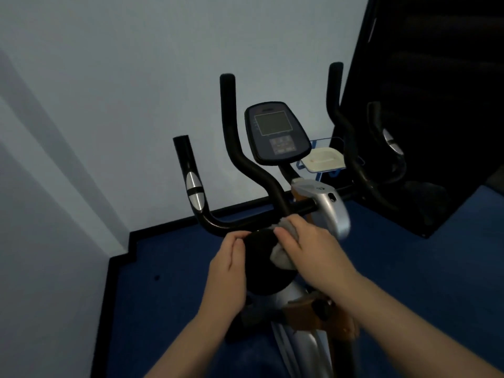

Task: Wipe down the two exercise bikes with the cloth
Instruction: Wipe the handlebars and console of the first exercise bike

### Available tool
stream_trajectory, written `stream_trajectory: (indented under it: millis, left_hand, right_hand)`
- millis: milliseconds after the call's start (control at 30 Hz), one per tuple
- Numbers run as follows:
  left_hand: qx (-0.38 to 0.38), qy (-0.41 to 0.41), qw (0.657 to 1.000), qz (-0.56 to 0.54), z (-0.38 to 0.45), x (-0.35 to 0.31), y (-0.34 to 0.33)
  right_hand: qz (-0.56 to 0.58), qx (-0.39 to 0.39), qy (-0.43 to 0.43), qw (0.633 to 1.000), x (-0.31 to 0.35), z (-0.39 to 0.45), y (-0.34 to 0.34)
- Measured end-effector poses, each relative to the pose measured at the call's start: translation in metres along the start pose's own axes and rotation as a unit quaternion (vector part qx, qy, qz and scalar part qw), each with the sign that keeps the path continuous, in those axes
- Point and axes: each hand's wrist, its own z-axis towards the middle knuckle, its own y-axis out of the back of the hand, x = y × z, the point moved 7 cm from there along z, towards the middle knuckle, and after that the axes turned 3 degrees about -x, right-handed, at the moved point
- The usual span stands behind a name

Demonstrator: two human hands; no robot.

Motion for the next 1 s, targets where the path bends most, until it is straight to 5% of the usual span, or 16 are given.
stream_trajectory:
  millis: [100, 267, 433, 633, 800, 1000]
  left_hand:
    - [0.007, -0.006, 1.0, 0.001, 0.0, -0.001, -0.001]
    - [0.0, -0.031, 1.0, 0.002, 0.0, 0.001, -0.002]
    - [-0.002, -0.035, 0.999, 0.022, 0.003, 0.003, -0.004]
    - [-0.019, -0.043, 0.998, 0.047, 0.002, 0.001, -0.004]
    - [-0.022, -0.045, 0.996, 0.07, 0.005, -0.001, -0.006]
    - [-0.021, -0.037, 0.998, 0.056, 0.003, 0.001, -0.003]
  right_hand:
    - [0.048, -0.015, -0.038, 0.998, 0.003, 0.015, -0.001]
    - [0.18, -0.243, -0.046, 0.952, -0.004, -0.033, -0.018]
    - [0.113, -0.163, -0.06, 0.978, -0.01, -0.016, -0.01]
    - [0.204, -0.314, -0.076, 0.924, -0.005, -0.04, -0.028]
    - [0.158, -0.195, -0.055, 0.966, -0.008, -0.011, -0.015]
    - [0.18, -0.285, -0.041, 0.941, 0.0, -0.019, -0.025]
